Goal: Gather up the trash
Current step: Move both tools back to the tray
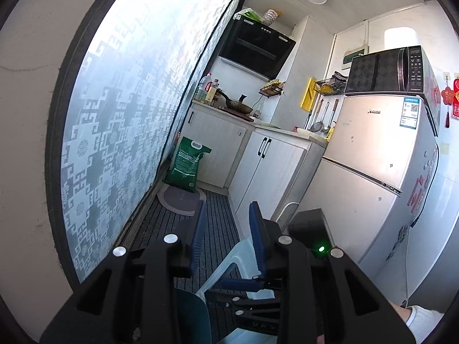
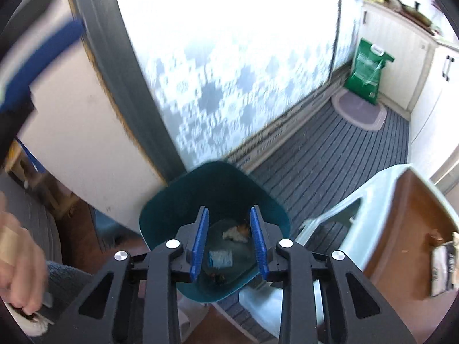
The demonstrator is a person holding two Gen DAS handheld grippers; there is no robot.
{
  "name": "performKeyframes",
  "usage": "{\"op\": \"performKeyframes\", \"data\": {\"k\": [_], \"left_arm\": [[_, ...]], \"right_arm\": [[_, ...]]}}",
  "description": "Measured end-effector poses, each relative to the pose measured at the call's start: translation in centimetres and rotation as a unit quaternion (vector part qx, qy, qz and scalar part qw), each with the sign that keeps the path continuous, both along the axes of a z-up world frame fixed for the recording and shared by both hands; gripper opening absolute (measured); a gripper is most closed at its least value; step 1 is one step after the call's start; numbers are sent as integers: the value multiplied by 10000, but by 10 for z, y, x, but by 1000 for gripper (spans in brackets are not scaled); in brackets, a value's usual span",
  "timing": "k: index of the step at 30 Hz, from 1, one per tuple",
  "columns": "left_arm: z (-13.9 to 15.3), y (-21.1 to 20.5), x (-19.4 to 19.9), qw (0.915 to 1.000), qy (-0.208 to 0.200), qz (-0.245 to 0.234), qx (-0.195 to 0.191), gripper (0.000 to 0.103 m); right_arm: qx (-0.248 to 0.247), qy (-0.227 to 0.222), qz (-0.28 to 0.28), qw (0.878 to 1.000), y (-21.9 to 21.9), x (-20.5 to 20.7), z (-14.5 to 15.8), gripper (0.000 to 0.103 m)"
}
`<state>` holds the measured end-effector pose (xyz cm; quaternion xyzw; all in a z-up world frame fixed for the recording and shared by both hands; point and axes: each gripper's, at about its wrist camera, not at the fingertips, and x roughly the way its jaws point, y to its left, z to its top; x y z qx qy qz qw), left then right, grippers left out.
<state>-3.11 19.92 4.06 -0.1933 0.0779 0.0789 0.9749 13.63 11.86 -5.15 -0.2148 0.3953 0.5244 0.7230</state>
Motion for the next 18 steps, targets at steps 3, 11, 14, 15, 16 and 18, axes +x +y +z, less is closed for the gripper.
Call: {"op": "performKeyframes", "data": {"k": [3,11,14,15,16,18], "left_arm": [[0,-10,9,10000,46,-63,46,34],[-3,-42,40,9989,256,-377,128,37],[-5,-56,54,9981,363,-478,170,39],[-6,-61,59,9977,426,-488,201,40],[-8,-67,65,9971,530,-472,272,40],[-12,-77,76,9956,674,-528,371,40]], "right_arm": [[222,-89,-217,9995,-19,12,16,30],[407,-348,-860,9949,-82,46,41,30],[427,-430,-1066,9925,-105,57,46,30],[453,-438,-1147,9914,-115,62,48,30],[463,-451,-1205,9906,-122,65,49,30],[459,-480,-1286,9895,-133,70,50,30]]}}
